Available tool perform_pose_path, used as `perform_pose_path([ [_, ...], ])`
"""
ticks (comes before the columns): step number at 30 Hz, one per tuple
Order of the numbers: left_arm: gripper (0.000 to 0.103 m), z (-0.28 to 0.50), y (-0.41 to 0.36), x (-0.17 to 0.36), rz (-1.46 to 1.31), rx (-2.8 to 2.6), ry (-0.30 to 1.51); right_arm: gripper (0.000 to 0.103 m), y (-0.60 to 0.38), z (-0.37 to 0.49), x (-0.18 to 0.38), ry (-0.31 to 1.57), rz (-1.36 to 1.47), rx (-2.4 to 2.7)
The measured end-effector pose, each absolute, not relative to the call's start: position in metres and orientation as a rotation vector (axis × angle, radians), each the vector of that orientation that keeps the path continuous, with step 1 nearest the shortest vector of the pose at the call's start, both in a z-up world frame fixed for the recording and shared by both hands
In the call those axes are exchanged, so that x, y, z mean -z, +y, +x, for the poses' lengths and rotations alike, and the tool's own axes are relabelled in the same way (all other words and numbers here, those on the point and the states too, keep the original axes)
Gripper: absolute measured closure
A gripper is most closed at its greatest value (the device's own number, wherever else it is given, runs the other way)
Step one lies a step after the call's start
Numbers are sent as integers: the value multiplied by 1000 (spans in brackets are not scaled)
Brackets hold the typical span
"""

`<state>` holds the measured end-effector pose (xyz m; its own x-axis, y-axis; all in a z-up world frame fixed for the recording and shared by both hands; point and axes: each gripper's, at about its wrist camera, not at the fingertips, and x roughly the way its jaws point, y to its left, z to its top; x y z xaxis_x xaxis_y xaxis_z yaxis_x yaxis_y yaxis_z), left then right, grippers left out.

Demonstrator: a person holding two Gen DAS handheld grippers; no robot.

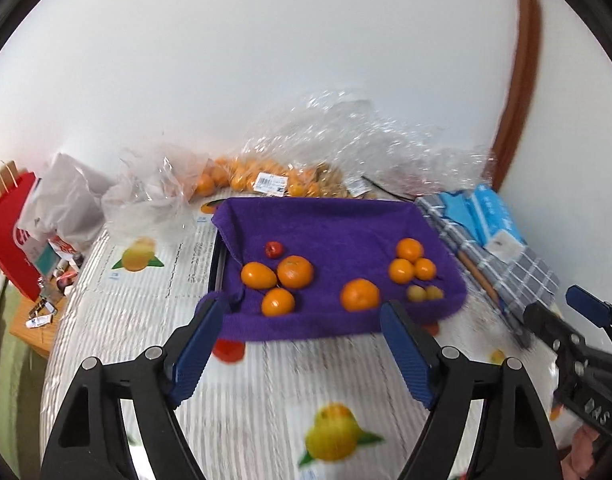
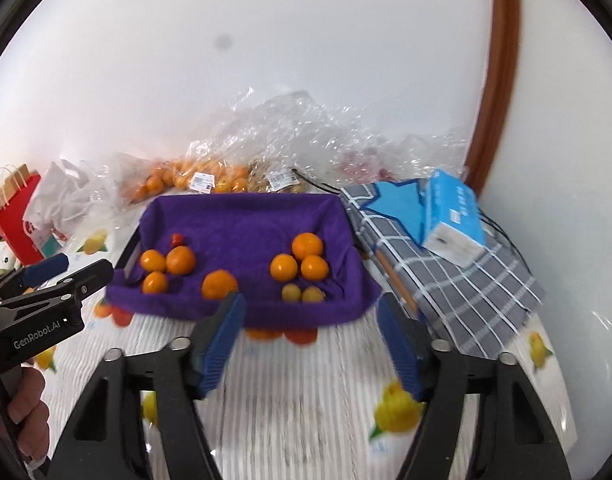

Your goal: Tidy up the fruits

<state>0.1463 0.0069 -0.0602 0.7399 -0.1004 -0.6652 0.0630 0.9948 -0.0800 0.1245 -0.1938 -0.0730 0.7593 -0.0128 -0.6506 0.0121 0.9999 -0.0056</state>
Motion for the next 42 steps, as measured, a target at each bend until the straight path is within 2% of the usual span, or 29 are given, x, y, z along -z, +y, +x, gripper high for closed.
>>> perform_pose_path([
  [1, 23, 136, 6, 56, -58, 94, 724, 13, -194, 111, 69, 688, 2, 3],
  [7, 18, 89, 2, 38, -95, 109, 681, 4, -194, 52, 52, 644, -5, 17],
  [20, 17, 28, -4, 15, -74, 56, 606, 4, -207, -10, 38, 614, 51, 50],
  [42, 17, 12, -12, 12, -38, 41, 587, 4, -213, -27, 33, 600, 60, 73],
])
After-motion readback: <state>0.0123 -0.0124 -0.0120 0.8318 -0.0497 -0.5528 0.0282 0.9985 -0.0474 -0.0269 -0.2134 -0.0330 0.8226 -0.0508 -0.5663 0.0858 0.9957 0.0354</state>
